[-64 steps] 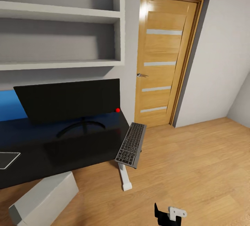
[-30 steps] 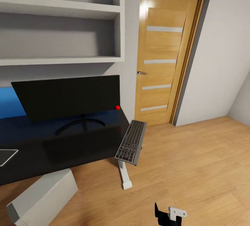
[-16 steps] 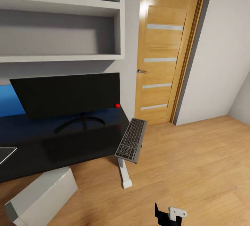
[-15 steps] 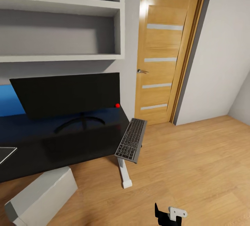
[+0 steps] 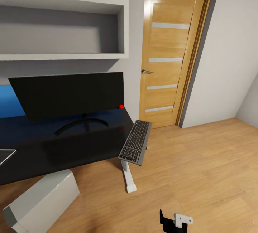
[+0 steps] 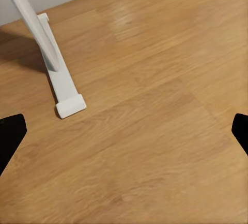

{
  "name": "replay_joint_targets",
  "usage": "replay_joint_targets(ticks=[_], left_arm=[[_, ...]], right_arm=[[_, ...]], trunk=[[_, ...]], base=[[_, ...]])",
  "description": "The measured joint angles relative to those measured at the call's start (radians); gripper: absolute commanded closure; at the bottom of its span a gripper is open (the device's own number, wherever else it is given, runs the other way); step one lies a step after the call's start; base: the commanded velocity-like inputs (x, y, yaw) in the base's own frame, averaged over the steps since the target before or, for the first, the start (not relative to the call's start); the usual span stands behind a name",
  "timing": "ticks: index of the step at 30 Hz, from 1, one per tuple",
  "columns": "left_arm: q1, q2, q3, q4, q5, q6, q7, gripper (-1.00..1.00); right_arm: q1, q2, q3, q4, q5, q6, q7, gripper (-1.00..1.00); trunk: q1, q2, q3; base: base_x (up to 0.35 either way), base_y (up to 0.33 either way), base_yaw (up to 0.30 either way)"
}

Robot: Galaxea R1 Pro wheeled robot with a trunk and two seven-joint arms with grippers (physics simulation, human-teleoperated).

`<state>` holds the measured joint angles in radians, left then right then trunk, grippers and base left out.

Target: In the bedroom, organize the workspace by keeping the computer under the desk, ensuring the monitor is on the desk, placing the keyboard on the desk next to the monitor, placing the mouse on the desk next to the keyboard, moving the folder from the swivel chair onto the desk next to the mouse, stacking the notebook on top of the folder with the pen on top of the notebook, and positioning the swivel chair next to the desk.

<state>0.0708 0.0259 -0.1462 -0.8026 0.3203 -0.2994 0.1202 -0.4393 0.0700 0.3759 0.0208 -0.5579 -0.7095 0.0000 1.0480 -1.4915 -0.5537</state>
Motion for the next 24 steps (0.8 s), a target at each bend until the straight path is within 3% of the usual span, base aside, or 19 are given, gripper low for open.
replay_joint_targets(ticks=[9,24], left_arm=[[0.000,0.002,0.000,0.012,0.000,0.003,-0.002,-1.00],[0.000,0.002,0.000,0.030,0.000,0.003,-0.002,-1.00]], right_arm=[[0.000,0.000,0.000,0.000,0.001,-0.001,0.000,-1.00],[0.000,0.000,0.000,0.000,0.002,-0.001,0.001,-1.00]], trunk=[[0.000,0.000,0.001],[0.000,0.000,0.017]], base=[[0.000,0.000,-0.025],[0.000,0.000,-0.180]])
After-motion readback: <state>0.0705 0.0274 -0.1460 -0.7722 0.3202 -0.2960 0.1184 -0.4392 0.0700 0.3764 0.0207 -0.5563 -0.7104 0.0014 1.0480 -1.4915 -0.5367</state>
